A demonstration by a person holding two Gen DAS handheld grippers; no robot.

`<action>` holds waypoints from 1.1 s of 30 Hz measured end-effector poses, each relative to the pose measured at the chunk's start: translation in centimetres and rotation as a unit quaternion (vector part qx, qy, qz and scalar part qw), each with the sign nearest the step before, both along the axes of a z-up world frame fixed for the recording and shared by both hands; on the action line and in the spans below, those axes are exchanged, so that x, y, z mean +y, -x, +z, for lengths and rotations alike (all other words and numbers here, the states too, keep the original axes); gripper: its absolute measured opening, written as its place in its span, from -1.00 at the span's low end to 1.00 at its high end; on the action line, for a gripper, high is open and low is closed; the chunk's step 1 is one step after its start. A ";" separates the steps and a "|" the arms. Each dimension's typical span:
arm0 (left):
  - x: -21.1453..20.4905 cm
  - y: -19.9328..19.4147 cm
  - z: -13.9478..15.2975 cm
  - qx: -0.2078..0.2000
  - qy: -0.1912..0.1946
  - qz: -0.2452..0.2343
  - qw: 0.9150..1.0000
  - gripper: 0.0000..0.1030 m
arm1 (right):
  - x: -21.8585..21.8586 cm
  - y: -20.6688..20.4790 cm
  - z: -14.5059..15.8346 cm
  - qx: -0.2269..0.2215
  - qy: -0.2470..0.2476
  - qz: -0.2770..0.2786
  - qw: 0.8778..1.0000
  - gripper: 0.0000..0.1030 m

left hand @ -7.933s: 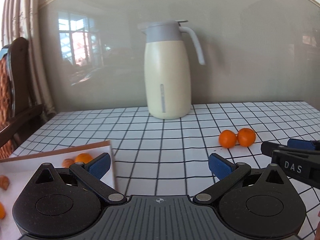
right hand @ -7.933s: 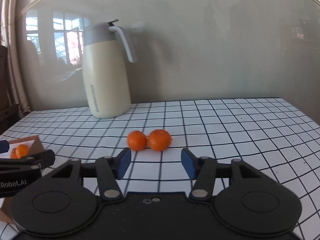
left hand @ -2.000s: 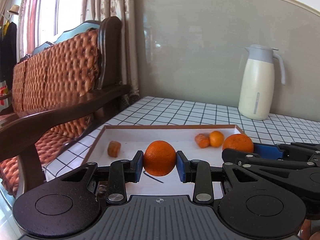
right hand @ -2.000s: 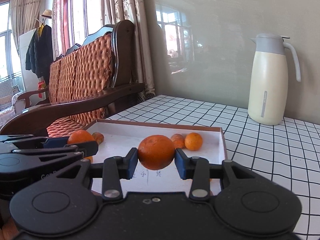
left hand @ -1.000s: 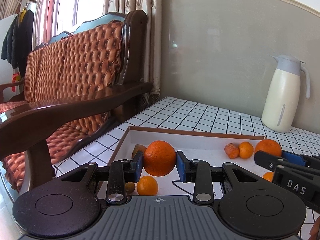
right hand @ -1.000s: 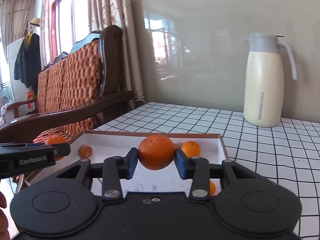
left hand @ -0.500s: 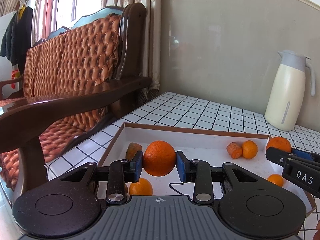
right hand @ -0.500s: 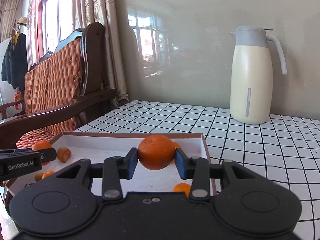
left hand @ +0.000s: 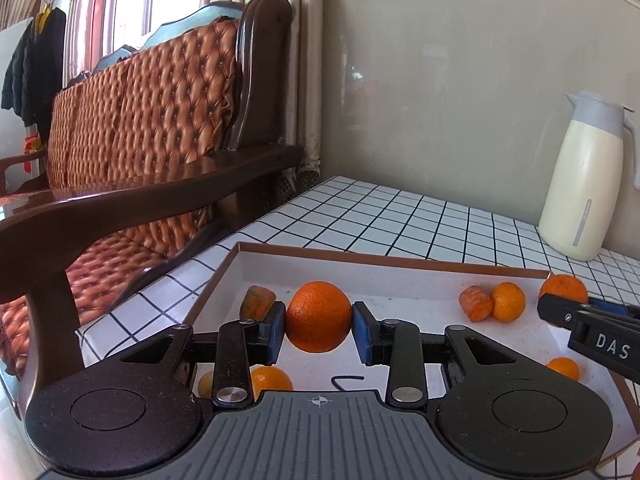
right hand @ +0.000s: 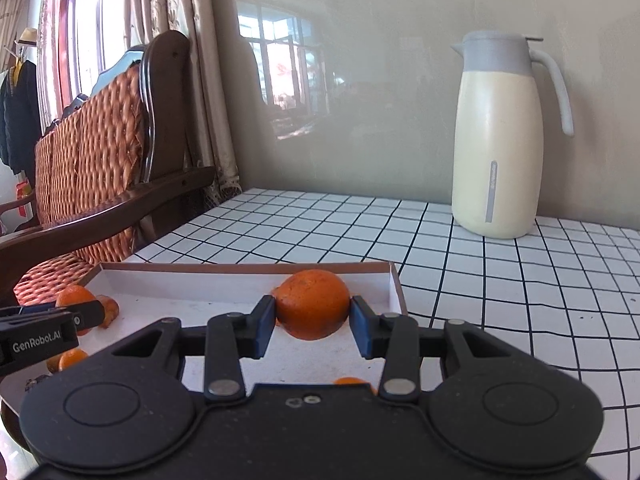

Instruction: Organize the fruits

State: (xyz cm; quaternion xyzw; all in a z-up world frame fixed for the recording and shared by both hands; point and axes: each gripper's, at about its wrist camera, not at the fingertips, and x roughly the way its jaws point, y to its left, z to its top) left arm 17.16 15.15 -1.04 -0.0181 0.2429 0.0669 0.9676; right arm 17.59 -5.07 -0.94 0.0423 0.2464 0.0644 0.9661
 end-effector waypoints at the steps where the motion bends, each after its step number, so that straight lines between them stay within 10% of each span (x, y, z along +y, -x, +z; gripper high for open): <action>1: -0.1 -0.2 0.0 -0.001 -0.002 0.002 1.000 -0.32 | 0.0 -0.3 -0.1 0.005 0.002 0.000 1.000 -0.35; 3: -0.2 -0.6 0.0 0.002 -0.008 0.006 1.000 -0.31 | 0.0 -0.8 -0.3 0.014 0.007 -0.005 1.000 -0.27; 5: -0.2 -1.4 -0.1 0.016 -0.016 0.008 1.000 -0.13 | -0.2 -0.4 0.2 -0.009 0.009 -0.024 1.000 0.35; 6: -0.2 -1.7 -0.2 0.021 -0.019 0.012 1.000 0.66 | -0.4 0.2 0.6 -0.036 0.009 -0.040 0.999 0.69; 7: -0.1 -1.7 -0.2 0.020 -0.019 0.023 0.999 0.98 | -0.6 0.8 1.0 -0.057 0.008 -0.046 0.997 0.78; 33: -1.1 5.4 4.2 -0.006 -0.047 0.022 0.999 1.00 | -3.2 6.6 3.5 -0.024 -0.020 -0.003 0.999 0.88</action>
